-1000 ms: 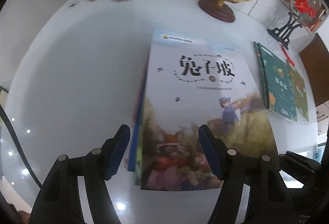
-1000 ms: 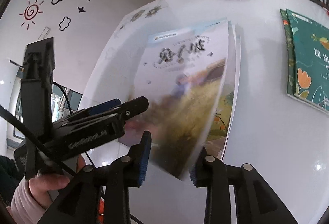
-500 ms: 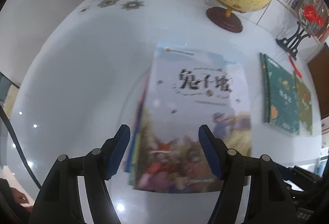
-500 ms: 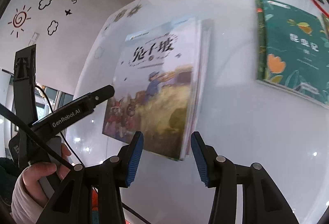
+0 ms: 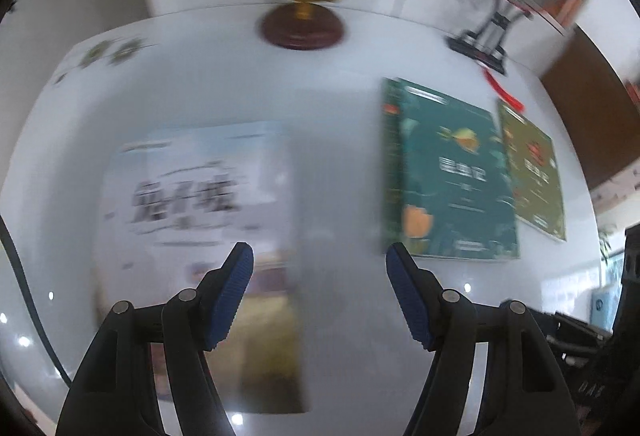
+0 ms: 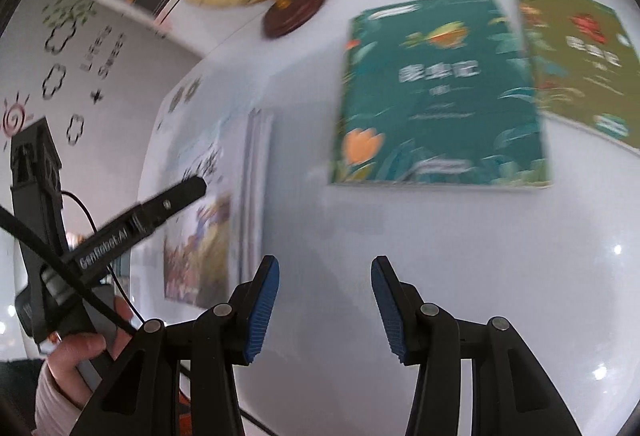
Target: Organize books
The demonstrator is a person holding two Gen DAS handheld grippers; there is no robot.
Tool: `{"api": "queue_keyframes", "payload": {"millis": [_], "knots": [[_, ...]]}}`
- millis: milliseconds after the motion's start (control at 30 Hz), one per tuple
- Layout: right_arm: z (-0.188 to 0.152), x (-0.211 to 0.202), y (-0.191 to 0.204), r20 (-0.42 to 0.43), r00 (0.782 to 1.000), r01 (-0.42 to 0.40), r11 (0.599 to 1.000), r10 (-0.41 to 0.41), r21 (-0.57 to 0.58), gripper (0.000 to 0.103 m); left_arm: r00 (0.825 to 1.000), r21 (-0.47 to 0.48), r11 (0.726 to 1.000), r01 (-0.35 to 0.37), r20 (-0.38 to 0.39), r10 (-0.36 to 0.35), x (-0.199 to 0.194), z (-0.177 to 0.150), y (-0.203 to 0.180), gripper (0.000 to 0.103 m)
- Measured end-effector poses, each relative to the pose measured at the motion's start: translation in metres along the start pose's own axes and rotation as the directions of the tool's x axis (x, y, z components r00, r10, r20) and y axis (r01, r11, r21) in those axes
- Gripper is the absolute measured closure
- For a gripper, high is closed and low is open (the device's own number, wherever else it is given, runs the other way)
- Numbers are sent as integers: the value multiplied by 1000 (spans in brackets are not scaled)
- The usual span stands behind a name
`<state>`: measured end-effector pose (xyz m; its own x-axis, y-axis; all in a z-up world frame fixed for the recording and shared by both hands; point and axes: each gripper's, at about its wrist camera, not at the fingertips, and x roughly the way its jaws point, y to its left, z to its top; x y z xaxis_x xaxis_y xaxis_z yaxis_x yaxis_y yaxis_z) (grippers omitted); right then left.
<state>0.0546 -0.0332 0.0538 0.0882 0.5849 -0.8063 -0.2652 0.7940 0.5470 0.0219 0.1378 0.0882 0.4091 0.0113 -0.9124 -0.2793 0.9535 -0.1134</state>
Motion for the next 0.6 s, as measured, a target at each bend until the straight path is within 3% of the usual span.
{"api": "queue_keyframes", "payload": {"millis": [300,600], "knots": [[23,-41,-73,54,998,17,992,-24,123,56,993,104,991,90,-81,-82,32,9,-74,36],[40,-42,-106,25,999,-26,991,23,129,56,978,24,991,134,-162,-129,71,15,-87,36]]}}
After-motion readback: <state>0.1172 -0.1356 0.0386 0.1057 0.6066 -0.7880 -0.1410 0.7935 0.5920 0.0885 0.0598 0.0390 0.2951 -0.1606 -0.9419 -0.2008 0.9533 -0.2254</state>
